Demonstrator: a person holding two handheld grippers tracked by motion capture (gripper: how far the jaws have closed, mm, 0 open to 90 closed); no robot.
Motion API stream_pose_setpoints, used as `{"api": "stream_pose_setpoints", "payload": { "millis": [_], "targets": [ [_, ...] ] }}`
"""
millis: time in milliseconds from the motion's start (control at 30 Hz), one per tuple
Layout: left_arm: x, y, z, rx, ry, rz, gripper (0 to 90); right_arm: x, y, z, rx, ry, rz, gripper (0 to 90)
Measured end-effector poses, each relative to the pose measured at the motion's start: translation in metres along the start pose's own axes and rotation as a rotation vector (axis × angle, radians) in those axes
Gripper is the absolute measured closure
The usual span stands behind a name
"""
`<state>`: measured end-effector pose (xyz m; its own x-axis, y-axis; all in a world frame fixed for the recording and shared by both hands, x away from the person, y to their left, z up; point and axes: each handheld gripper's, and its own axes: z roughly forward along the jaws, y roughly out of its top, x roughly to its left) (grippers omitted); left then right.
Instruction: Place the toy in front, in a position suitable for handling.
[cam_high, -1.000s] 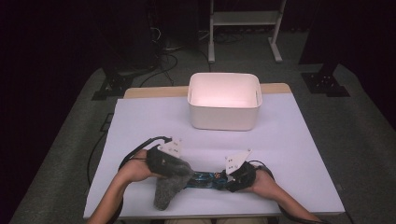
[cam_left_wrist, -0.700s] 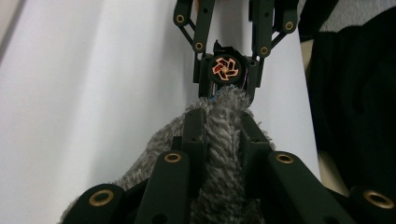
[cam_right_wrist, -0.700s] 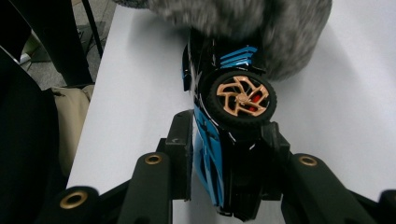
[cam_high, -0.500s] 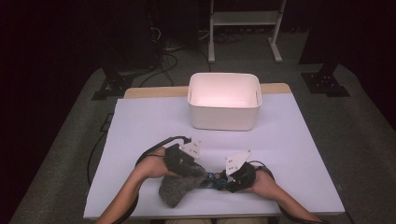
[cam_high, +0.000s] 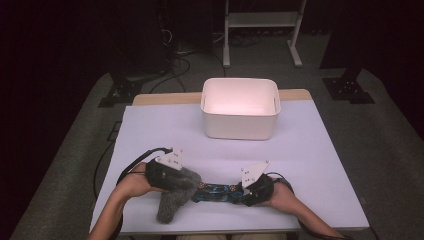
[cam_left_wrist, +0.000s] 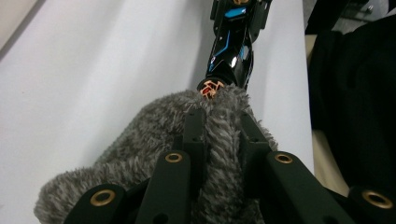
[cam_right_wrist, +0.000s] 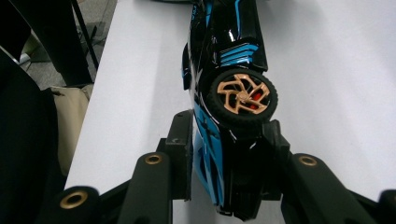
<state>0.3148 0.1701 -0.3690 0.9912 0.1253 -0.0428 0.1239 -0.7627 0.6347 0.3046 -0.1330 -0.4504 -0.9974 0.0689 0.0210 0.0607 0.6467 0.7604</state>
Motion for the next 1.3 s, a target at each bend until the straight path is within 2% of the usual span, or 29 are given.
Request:
{"api": "stream_pose_setpoints", "payload": {
  "millis": [133, 267, 367, 567, 700, 800, 933, 1100, 1300],
  "targets": [
    [0.001, 0.008, 0.005, -0.008, -0.013, 0.016, 77.5, 0.000, 0.000, 0.000, 0.001, 0.000, 0.000, 63.8],
    [0.002, 0.024, 0.018, -0.024, -0.046, 0.048, 77.5, 0.001, 0.000, 0.001, 0.001, 0.002, 0.009, 63.7],
    [0.002, 0.042, 0.031, -0.034, -0.072, 0.080, 77.5, 0.001, 0.000, 0.001, 0.001, 0.002, 0.011, 63.7],
    [-0.003, 0.080, 0.065, -0.010, -0.131, 0.165, 77.5, 0.000, -0.001, 0.003, -0.002, 0.003, 0.014, 63.6],
    [-0.002, 0.092, 0.080, 0.000, -0.147, 0.172, 77.5, -0.001, -0.002, 0.003, -0.007, 0.012, 0.017, 63.6],
    [0.000, 0.091, 0.086, 0.014, -0.152, 0.166, 77.5, -0.001, -0.002, 0.003, -0.007, 0.013, 0.019, 63.7],
    [0.000, 0.086, 0.081, 0.017, -0.137, 0.158, 77.5, 0.000, -0.002, 0.003, -0.005, 0.011, 0.016, 63.7],
    [0.001, 0.072, 0.068, 0.030, -0.112, 0.132, 77.4, 0.001, -0.002, 0.003, 0.002, 0.000, 0.004, 63.9],
    [0.003, 0.046, 0.045, 0.031, -0.070, 0.085, 77.4, 0.000, -0.002, 0.004, 0.008, -0.001, -0.004, 64.0]
  ]
}}
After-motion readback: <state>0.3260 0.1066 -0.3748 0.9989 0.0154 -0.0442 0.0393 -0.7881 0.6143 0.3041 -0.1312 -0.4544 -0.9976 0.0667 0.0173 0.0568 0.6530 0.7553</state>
